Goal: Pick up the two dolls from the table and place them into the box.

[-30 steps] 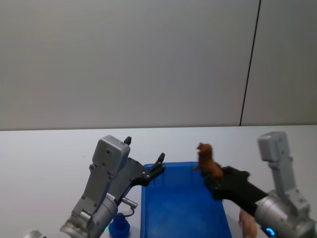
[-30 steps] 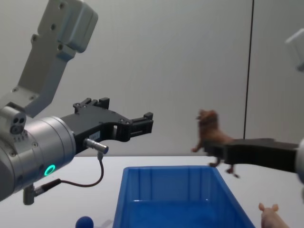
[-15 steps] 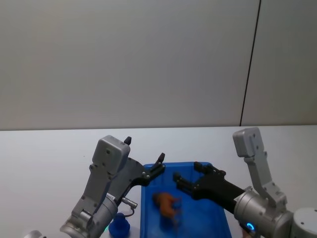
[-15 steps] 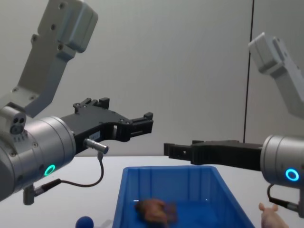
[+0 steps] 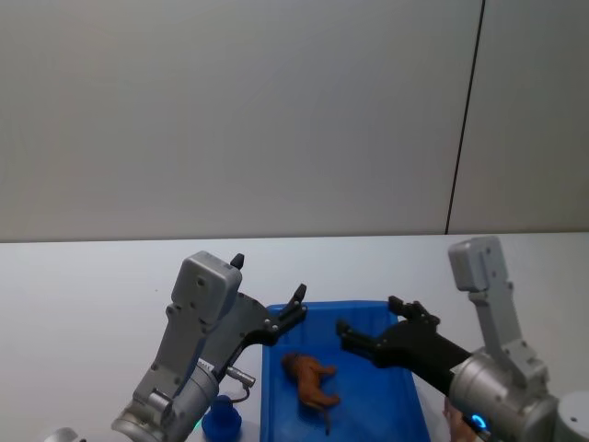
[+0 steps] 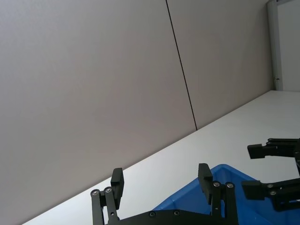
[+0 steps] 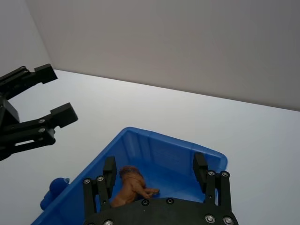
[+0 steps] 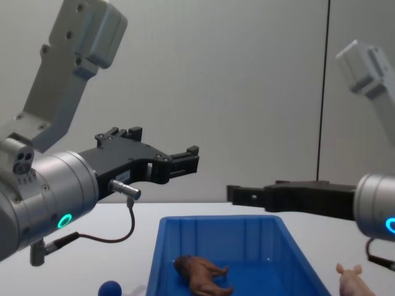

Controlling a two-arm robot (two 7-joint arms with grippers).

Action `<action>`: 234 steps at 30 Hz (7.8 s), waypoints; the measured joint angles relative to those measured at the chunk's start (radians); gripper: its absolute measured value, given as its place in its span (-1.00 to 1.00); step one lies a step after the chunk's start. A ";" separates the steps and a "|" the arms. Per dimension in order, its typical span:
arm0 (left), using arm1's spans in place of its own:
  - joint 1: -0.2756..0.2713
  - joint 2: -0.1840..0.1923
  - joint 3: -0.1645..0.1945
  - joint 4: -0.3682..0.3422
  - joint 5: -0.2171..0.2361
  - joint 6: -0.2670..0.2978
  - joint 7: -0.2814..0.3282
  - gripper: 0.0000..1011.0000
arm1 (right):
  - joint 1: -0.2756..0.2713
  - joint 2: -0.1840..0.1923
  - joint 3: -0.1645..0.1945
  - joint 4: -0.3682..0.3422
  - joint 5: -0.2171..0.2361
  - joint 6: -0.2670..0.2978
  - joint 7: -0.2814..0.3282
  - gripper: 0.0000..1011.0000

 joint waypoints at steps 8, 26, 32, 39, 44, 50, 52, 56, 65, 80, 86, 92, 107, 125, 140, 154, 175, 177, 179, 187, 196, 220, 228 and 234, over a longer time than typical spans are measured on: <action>0.000 0.000 0.000 0.000 0.000 0.000 0.000 0.98 | -0.049 0.032 0.013 -0.066 -0.005 0.002 -0.076 0.98; 0.000 0.000 0.000 0.000 0.000 0.000 0.000 0.98 | -0.190 0.111 0.044 -0.201 -0.011 0.004 -0.245 0.98; 0.000 0.000 0.000 0.000 0.000 0.000 0.000 0.98 | -0.222 0.125 0.046 -0.209 -0.019 0.006 -0.273 0.98; 0.000 0.000 0.000 0.000 0.000 0.000 0.000 0.98 | -0.244 0.129 0.044 -0.201 -0.028 0.008 -0.285 0.98; 0.000 0.000 0.000 0.000 0.000 0.000 0.000 0.98 | -0.254 0.128 0.038 -0.184 -0.039 0.012 -0.287 0.98; 0.000 0.000 0.000 0.000 0.000 0.000 0.000 0.98 | -0.258 0.121 0.031 -0.157 -0.053 0.012 -0.285 0.98; 0.000 0.000 0.000 0.000 0.000 0.000 0.000 0.98 | -0.258 0.117 0.029 -0.147 -0.059 0.012 -0.282 0.98; 0.000 0.000 0.000 0.000 0.000 0.000 0.000 0.98 | -0.253 0.111 0.024 -0.127 -0.070 0.009 -0.274 0.98; 0.000 0.000 0.000 0.000 0.000 0.000 0.000 0.98 | -0.236 0.092 0.014 -0.081 -0.095 0.000 -0.259 0.98; 0.000 0.000 0.000 0.000 0.000 0.000 0.000 0.98 | -0.233 0.077 0.012 -0.060 -0.113 0.014 -0.297 0.23; 0.000 0.000 0.000 0.000 0.000 0.000 0.000 0.98 | -0.241 0.077 0.016 -0.071 -0.113 0.019 -0.318 -0.12; 0.000 0.000 0.000 0.000 0.000 0.000 0.000 0.98 | -0.248 0.080 0.021 -0.087 -0.115 0.007 -0.326 -0.27; 0.000 0.000 0.000 0.000 0.000 0.000 0.000 0.98 | -0.226 0.083 0.030 -0.127 -0.119 -0.104 -0.242 -0.27; 0.000 0.000 0.000 0.000 0.000 0.000 0.000 0.98 | -0.115 0.028 0.012 -0.063 -0.098 -0.154 -0.050 -0.27; 0.000 0.000 0.000 0.000 0.000 0.000 0.000 0.98 | -0.057 -0.009 -0.002 0.013 -0.099 -0.141 -0.012 0.57; 0.000 0.000 0.000 0.000 0.000 0.000 0.000 0.98 | -0.084 0.006 0.014 -0.015 -0.074 -0.150 -0.111 0.98; 0.002 0.001 -0.002 -0.003 -0.001 0.004 0.000 0.98 | -0.155 0.047 0.045 -0.082 -0.038 -0.171 -0.216 0.98; 0.005 0.004 -0.003 -0.008 -0.004 0.011 0.004 0.98 | -0.158 0.049 0.046 -0.085 -0.037 -0.172 -0.221 0.98; 0.010 0.009 -0.006 -0.016 -0.010 0.024 0.011 0.98 | -0.160 0.051 0.047 -0.088 -0.035 -0.173 -0.225 0.98; 0.035 0.029 -0.019 -0.058 -0.047 0.098 0.049 0.98 | -0.167 0.055 0.049 -0.094 -0.032 -0.174 -0.234 0.98; 0.070 0.058 -0.036 -0.101 -0.099 0.184 0.094 0.98 | -0.170 0.057 0.051 -0.097 -0.031 -0.175 -0.239 0.98; 0.132 0.129 -0.089 -0.108 -0.249 0.327 0.061 0.98 | -0.173 0.059 0.052 -0.100 -0.030 -0.176 -0.243 0.98; 0.130 0.132 -0.094 -0.072 -0.268 0.345 0.003 0.98 | -0.173 0.059 0.052 -0.100 -0.030 -0.176 -0.244 0.98; 0.123 0.128 -0.094 -0.043 -0.267 0.354 -0.033 0.98 | -0.173 0.059 0.052 -0.100 -0.030 -0.176 -0.244 0.98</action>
